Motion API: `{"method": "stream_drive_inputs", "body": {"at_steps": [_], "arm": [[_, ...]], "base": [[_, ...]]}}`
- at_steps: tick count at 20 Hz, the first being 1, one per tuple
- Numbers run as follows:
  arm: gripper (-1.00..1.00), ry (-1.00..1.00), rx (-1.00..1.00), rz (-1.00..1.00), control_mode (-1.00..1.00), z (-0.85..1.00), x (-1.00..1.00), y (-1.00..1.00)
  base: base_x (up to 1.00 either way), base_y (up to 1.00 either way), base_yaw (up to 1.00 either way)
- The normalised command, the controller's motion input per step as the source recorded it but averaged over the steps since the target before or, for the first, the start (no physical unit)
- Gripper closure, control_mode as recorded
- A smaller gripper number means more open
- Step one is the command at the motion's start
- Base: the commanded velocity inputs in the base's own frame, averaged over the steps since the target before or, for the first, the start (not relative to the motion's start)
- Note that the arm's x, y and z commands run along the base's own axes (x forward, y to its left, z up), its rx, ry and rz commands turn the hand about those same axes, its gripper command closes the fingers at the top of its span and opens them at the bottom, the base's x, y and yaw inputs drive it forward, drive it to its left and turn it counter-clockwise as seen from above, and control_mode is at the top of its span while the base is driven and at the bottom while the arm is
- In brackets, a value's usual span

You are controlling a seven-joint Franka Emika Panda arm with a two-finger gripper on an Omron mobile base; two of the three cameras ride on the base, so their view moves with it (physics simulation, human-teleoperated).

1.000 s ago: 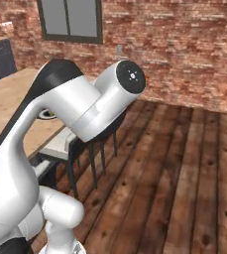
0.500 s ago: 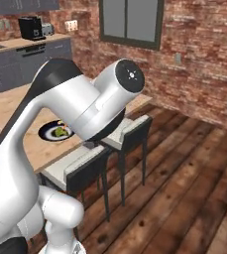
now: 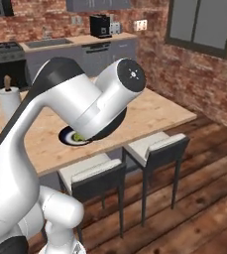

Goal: Retrieve the tupperware and aluminum foil from the cabinet and place them on the dining counter near the plate with broccoli and shrimp to prepare for storing leftovers.

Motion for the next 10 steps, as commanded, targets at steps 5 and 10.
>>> {"method": "stream_drive_inputs", "body": {"at_steps": [5, 10], "arm": [[1.00, 0.00, 0.00, 0.00, 1.00, 0.00, 0.00, 0.00], [1.00, 0.00, 0.00, 0.00, 1.00, 0.00, 0.00, 0.00]], "base": [[0.94, -0.71, 0.52], [0.75, -0.93, 0.46]]}}
